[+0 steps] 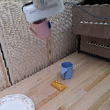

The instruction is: Propose to navigate your clamp on the clench of the first drawer. Use gentle force to register to the cabinet. Send posterior your swing mandate till over it lurks, a cup of pink essence. Fortify your grip after aiming concentric with the pink cup’s periphery. Manoeuvre the pink towards the cabinet's top. Drop your compression till the cup is resting inside.

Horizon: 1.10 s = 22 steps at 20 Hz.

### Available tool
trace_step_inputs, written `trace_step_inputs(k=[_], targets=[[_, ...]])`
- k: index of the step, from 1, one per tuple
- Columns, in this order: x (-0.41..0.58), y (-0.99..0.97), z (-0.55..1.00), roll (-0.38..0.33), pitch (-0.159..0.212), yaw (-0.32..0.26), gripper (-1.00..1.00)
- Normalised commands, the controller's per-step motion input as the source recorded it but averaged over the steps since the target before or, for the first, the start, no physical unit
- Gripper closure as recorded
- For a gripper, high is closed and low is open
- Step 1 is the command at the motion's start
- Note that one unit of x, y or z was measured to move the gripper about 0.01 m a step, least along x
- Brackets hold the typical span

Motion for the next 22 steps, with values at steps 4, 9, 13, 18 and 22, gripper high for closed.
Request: trace_step_inputs(k=[4,9,13,18,22], targets=[[0.091,-0.39,0.99,0.013,0.027,-0.226,1.0],[0.109,-0.39,0.94,0.003,0.0,-0.223,1.0],[0.126,-0.45,0.8,0.0,0.0,-0.222,1.0],[0.077,-0.6,0.68,0.023,-0.013,-0.178,1.0],[0.095,-0.72,0.56,0.049,-0.039,-0.119,1.0]])
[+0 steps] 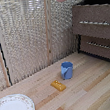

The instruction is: Propose to navigate your clamp on the clench of the first drawer. Use gentle force to register to the cabinet. Send posterior your swing mandate till over it lurks, a cup of pink essence. Fortify your grip after aiming concentric with the pink cup’s periphery. Manoeuvre the pink towards the cabinet's top. Drop your compression till the cup is resting inside.

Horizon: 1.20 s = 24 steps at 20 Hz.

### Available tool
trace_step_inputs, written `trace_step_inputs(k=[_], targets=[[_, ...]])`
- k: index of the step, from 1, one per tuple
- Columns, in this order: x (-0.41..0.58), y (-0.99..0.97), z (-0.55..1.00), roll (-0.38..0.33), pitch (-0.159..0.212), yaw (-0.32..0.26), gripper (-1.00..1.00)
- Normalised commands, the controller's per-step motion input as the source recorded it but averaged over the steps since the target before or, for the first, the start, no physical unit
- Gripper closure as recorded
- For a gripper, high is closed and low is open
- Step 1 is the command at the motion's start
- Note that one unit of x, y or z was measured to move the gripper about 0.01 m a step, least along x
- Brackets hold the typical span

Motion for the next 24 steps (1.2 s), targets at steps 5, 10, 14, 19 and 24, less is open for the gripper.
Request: trace_step_inputs(k=[5,10,14,19,24], targets=[[0.082,-0.84,0.4,0.053,-0.06,-0.082,1.0],[0.01,-0.88,0.26,0.045,-0.041,-0.079,1.0],[0.0,-0.87,0.19,0.033,-0.009,-0.097,1.0],[-0.06,-0.86,0.09,0.012,0.074,-0.112,1.0],[-0.062,-0.87,0.0,0.015,0.111,-0.101,1.0]])
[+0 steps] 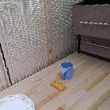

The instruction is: Propose to navigate your clamp on the clench of the first drawer. Use gentle force to register to the cabinet. Send posterior your swing mandate till over it lurks, a cup of pink essence. Fortify your grip after aiming concentric with the pink cup’s periphery. Manoeuvre the pink towards the cabinet's top. Drop your compression till the cup is resting inside.

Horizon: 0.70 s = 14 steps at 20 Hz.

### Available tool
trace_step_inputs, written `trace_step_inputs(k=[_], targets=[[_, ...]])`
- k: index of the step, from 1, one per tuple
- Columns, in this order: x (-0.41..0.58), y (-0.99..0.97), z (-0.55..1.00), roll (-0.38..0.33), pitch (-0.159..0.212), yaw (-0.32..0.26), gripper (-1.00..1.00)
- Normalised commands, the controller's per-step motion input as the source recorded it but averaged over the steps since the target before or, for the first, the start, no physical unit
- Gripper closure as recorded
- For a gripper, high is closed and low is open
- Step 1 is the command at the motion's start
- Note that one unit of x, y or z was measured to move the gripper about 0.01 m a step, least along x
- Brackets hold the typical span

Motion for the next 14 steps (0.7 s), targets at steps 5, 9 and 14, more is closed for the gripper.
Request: trace_step_inputs(k=[5,9,14], targets=[[-0.019,-0.77,-0.07,0.054,0.061,-0.062,1.0],[-0.067,-0.34,-0.09,0.084,0.006,-0.015,1.0],[0.0,0.01,0.37,0.199,0.037,-0.021,-1.0]])
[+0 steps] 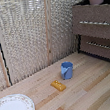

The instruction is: Propose to navigate your clamp on the clench of the first drawer. Use gentle force to register to the cabinet. Send posterior your swing mandate till over it lurks, a cup of pink essence. Fortify your grip after aiming concentric with the pink cup’s periphery. Manoeuvre the pink towards the cabinet's top. Drop your compression till the cup is resting inside.

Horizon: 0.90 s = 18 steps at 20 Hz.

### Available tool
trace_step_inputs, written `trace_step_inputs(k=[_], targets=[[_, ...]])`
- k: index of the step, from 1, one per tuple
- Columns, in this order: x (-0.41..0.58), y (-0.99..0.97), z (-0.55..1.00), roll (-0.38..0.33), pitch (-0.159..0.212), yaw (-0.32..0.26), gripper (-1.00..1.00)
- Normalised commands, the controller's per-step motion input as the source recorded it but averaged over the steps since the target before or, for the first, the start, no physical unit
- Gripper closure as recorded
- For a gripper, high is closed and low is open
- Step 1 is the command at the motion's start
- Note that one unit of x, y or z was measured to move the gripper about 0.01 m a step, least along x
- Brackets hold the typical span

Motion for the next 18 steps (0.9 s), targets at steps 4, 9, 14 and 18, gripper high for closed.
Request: trace_step_inputs(k=[4,9,14,18], targets=[[0.0,0.1,0.4,0.254,0.065,-0.022,-1.0],[0.0,0.15,0.36,0.267,0.06,-0.014,-1.0],[0.013,0.23,0.38,0.261,0.002,-0.016,-1.0],[0.054,0.26,0.41,0.247,-0.008,0.006,-1.0]])
